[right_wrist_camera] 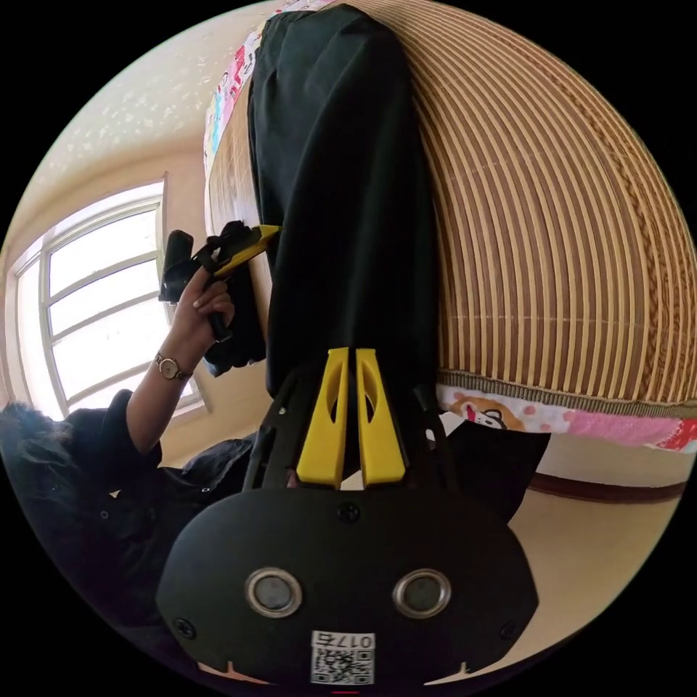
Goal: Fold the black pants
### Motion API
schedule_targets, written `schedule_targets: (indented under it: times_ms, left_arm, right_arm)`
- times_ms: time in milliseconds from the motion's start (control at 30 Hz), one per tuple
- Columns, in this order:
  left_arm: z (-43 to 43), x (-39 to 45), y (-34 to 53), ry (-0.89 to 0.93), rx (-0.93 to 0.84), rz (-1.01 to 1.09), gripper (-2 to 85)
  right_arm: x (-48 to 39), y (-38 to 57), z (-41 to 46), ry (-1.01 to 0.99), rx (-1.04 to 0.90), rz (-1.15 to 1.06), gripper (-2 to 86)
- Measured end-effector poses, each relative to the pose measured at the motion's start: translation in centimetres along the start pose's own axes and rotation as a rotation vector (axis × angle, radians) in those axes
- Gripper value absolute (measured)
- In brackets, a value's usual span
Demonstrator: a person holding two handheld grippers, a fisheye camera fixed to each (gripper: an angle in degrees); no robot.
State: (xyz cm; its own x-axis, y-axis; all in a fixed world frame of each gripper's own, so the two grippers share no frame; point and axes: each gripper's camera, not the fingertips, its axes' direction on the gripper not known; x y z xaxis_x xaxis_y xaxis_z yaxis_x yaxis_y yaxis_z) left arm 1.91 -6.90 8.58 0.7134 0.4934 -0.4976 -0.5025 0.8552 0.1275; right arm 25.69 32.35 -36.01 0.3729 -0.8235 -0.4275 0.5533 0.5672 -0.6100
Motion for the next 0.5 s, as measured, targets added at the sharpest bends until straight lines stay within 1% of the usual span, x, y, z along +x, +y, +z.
schedule_targets:
  times_ms: [33,67,133,200,267,333,400,433,500]
  left_arm:
    - [-1.6,0.5,0.7,0.060,0.042,0.041,0.1]
    - [-2.5,0.8,1.2,0.080,0.070,0.064,-0.1]
    - [-5.2,1.6,3.2,0.028,0.122,0.123,-0.5]
    - [-5.3,1.3,4.3,0.018,0.118,0.147,-0.6]
    - [-3.5,0.2,4.8,0.003,0.072,0.111,-0.5]
    - [-0.8,-1.3,5.3,-0.027,0.026,0.055,-0.5]
    - [-0.2,-1.8,5.9,-0.036,0.041,0.027,-0.5]
    - [-0.3,-2.0,6.3,-0.015,0.059,0.020,-0.4]
    - [-0.5,-2.1,7.0,0.016,0.083,0.008,-0.4]
  right_arm:
    - [-1.1,0.5,-1.6,0.010,0.003,-0.034,2.7]
    - [-1.6,0.8,-2.4,0.026,0.001,-0.053,2.6]
    - [-3.5,2.3,-4.7,0.161,-0.033,-0.126,2.4]
    - [-3.8,3.0,-5.2,0.190,-0.056,-0.158,2.5]
    - [-2.6,2.5,-4.5,0.224,-0.098,-0.098,2.7]
    - [-0.4,0.9,-3.3,0.310,-0.163,0.026,3.2]
    - [0.7,-0.5,-3.9,0.323,-0.181,0.146,4.2]
    - [0.1,-1.6,-5.6,0.332,-0.117,0.178,5.1]
    - [-1.9,-3.8,-8.3,0.376,-0.004,0.162,6.3]
